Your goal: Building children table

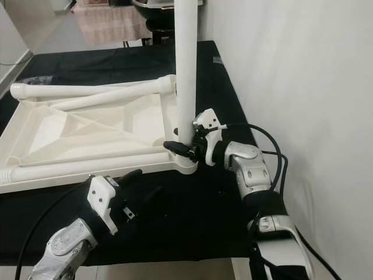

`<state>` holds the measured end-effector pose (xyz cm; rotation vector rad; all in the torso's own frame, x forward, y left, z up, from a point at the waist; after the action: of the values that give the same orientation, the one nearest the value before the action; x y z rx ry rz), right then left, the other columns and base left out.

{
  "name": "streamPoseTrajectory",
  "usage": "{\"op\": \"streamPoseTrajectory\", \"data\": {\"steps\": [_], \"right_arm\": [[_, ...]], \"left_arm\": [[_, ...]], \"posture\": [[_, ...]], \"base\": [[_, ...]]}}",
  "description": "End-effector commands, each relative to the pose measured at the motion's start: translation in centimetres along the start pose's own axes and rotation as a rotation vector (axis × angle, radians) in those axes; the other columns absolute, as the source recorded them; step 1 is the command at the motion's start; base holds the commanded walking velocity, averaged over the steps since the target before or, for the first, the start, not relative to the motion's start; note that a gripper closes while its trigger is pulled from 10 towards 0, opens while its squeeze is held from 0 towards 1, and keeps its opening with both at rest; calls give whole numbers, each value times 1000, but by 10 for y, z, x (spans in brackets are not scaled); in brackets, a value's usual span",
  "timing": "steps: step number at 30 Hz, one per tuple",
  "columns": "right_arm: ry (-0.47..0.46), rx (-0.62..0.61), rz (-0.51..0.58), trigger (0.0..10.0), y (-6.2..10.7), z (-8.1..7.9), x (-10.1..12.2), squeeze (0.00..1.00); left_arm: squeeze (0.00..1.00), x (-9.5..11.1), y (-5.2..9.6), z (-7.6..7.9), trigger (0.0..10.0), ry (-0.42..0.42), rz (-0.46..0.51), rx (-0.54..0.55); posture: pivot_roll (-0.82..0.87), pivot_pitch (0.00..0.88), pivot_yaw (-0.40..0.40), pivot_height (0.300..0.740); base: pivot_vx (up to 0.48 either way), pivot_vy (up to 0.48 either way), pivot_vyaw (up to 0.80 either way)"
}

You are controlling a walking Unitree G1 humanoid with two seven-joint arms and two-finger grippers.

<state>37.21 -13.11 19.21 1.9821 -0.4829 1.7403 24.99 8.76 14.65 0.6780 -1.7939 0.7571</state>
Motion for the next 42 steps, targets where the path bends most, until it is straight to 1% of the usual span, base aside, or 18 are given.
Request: {"op": "streamPoseTrajectory", "data": {"steps": [1, 10, 12, 13, 14, 15, 16, 24, 25, 27, 28, 36, 37, 38, 39, 40, 41, 42], "right_arm": [[-37, 57, -11, 0, -6, -5, -7, 0], [-29, 33, 12, 0, 3, -2, -14, 0], [-72, -251, -1, 0, 5, -6, -41, 0], [-72, -251, -1, 0, 5, -6, -41, 0], [-149, -486, -5, 0, 9, -13, -63, 0], [-190, -562, -63, 0, 9, -36, -86, 0], [-83, -595, -87, 0, 10, -47, -87, 0], [-89, -583, -87, 0, 6, -37, -83, 0], [-74, -584, -99, 10000, 4, -37, -82, 0], [-72, -576, -87, 10000, 3, -36, -79, 0], [-75, -571, -66, 10000, 2, -34, -73, 1000], [-48, -447, 35, 10000, -7, -25, -37, 1000], [-37, -367, 32, 10000, -10, -25, -31, 153], [-37, -367, 32, 10000, -10, -25, -31, 153], [-4, -255, 13, 10000, -12, -26, -26, 0], [-4, -255, 13, 10000, -12, -26, -26, 0], [42, -69, -9, 10000, -15, -30, -17, 0], [42, -69, -9, 10000, -15, -30, -17, 0]], "left_arm": [[0, -1, 2, 2, 10000, -9, -6, 1], [0, 0, 2, 2, 10000, -4, -4, -1], [0, 0, 4, 0, 10000, -7, -6, 0], [0, 0, 4, 0, 10000, -7, -6, 0], [0, 0, 4, -2, 10000, -9, -7, 2], [0, 0, 4, -3, 10000, -12, -8, 2], [0, -1, 4, -5, 10000, -14, -10, 1], [0, -4, 2, -8, 10000, -4, -13, -6], [0, -4, 2, -9, 10000, -8, -14, 2], [0, -4, 2, -9, 10000, -13, -14, 10], [0, -4, 2, -9, 10000, -18, -14, 17], [0, -4, 1, -7, 10000, -14, -14, 11], [0, -4, 1, -6, 10000, -13, -14, 8], [0, -4, 1, -6, 10000, -13, -14, 8], [0, -4, 1, -4, 10000, -13, -15, 6], [0, -4, 1, -4, 10000, -13, -15, 6], [0, -5, 3, -1, 10000, -10, -21, 3], [0, -5, 3, -1, 10000, -10, -21, 3]], "posture": [[-18, 168, 12, 740], [-23, 176, 14, 740], [-31, 182, 10, 740], [-31, 182, 10, 740], [-39, 185, 20, 740], [-39, 186, 22, 740], [-43, 183, 28, 740], [-47, 160, 34, 740], [-49, 160, 37, 740], [-44, 163, 37, 740], [-45, 158, 36, 740], [-42, 155, 37, 740], [-42, 155, 36, 740], [-42, 155, 36, 740], [-44, 153, 30, 740], [-44, 153, 30, 740], [-45, 152, 23, 740], [-45, 152, 23, 740]], "base": [[0, 0, 0], [0, 0, 0], [0, 0, 0], [0, 0, 0], [0, 0, 0], [0, 0, 0], [0, 0, 0], [0, 0, 0], [0, 0, 0], [0, 0, 0], [0, 0, 0], [0, 0, 0], [0, 0, 0], [0, 0, 0], [0, 0, 0], [0, 0, 0], [0, 0, 0], [0, 0, 0]]}}
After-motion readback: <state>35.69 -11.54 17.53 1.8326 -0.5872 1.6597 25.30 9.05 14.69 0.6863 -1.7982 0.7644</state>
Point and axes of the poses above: a point about 5 cm out from each wrist's last joint towards the gripper, its own y axis pointing back from the gripper into the wrist, its own x axis along the axis of the wrist's last joint, z = x × y, the point moved 2 cm from there along -y, pointing out of the wrist towards the gripper, and after that the axes turned 12 degrees about -y, right-handed, at the moved point
